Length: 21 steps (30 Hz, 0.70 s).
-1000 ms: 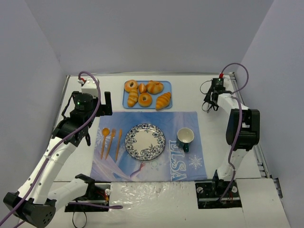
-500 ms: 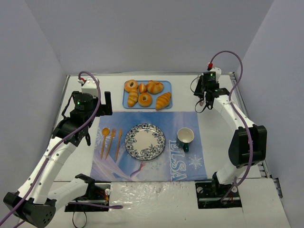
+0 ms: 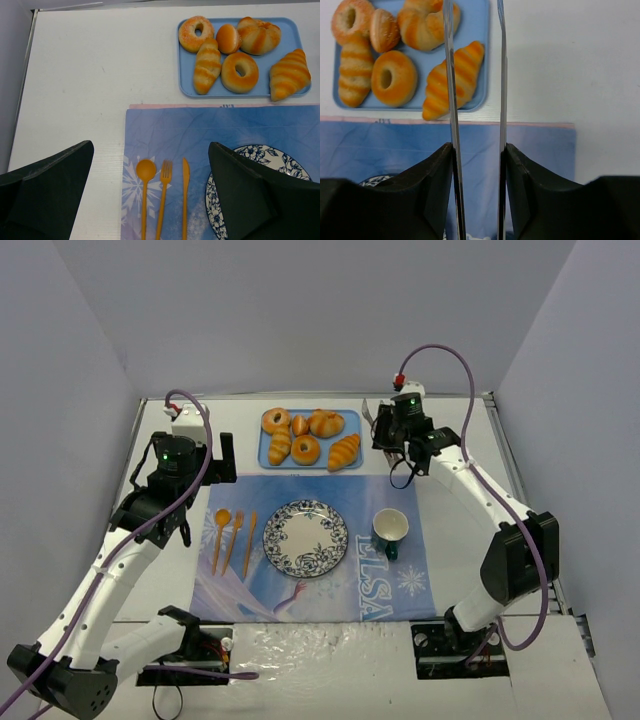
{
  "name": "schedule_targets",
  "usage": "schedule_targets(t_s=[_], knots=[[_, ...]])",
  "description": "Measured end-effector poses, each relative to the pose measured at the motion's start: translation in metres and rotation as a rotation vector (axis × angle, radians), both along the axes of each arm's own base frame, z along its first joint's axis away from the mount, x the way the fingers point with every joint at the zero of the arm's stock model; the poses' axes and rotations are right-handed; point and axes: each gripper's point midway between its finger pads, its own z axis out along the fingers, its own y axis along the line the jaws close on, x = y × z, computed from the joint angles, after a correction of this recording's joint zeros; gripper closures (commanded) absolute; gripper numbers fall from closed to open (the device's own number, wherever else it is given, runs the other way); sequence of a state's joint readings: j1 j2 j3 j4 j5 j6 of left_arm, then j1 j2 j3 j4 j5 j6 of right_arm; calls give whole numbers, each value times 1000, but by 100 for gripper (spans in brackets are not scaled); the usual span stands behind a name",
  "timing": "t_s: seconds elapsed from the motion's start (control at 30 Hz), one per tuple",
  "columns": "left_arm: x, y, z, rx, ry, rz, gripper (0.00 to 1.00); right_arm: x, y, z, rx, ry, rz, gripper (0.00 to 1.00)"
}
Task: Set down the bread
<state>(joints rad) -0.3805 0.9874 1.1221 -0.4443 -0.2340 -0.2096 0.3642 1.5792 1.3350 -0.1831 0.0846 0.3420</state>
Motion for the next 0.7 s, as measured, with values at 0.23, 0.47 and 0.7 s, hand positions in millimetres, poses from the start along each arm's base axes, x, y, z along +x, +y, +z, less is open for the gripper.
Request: schedule_targets(t_s=[0.23,0.47,0.7], knots=[[0,0,0,0,0,0,3,-10,70,4,12,-4,152,60],[0,0,0,0,0,1,3,-26,120,-21,-9,47,255,60],[0,1,0,2,0,3,3,-43,146,-46,-37,94,306,60]])
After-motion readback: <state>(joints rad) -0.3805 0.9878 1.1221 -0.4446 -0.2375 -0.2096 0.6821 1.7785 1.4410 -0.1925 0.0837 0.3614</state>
